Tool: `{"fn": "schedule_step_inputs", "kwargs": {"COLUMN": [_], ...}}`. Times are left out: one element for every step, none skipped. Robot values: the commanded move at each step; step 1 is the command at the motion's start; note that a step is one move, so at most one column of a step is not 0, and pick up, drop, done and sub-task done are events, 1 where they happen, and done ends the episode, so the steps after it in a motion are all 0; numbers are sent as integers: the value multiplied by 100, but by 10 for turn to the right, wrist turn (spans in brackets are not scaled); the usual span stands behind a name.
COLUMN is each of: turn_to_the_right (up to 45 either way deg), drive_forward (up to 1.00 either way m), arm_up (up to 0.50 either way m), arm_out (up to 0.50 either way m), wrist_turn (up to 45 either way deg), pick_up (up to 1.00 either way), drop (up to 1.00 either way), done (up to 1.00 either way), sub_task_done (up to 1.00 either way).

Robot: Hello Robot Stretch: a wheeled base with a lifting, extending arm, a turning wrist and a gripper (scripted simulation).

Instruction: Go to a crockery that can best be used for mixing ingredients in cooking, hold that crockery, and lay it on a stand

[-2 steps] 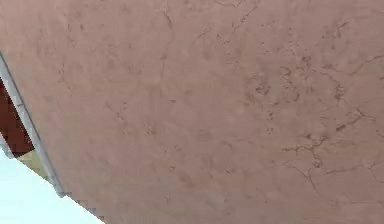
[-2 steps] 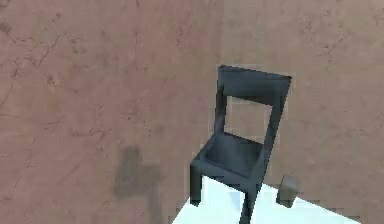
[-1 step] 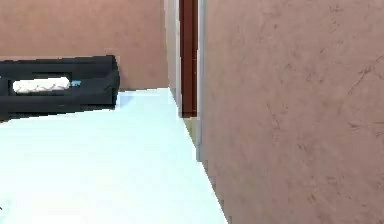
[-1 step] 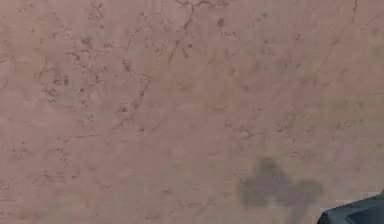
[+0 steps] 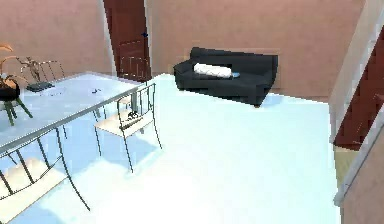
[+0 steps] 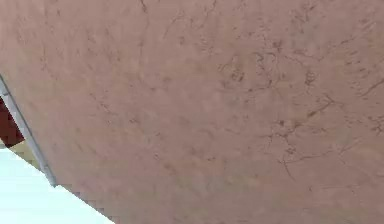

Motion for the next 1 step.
{"fn": "schedule_step_inputs", "kwargs": {"turn_to_the_right": [-240], "drive_forward": [0], "arm_up": [0], "arm_out": [0], "wrist_turn": [0], "pick_up": [0], "drop": [0], "done": [0], "sub_task_done": [0]}}
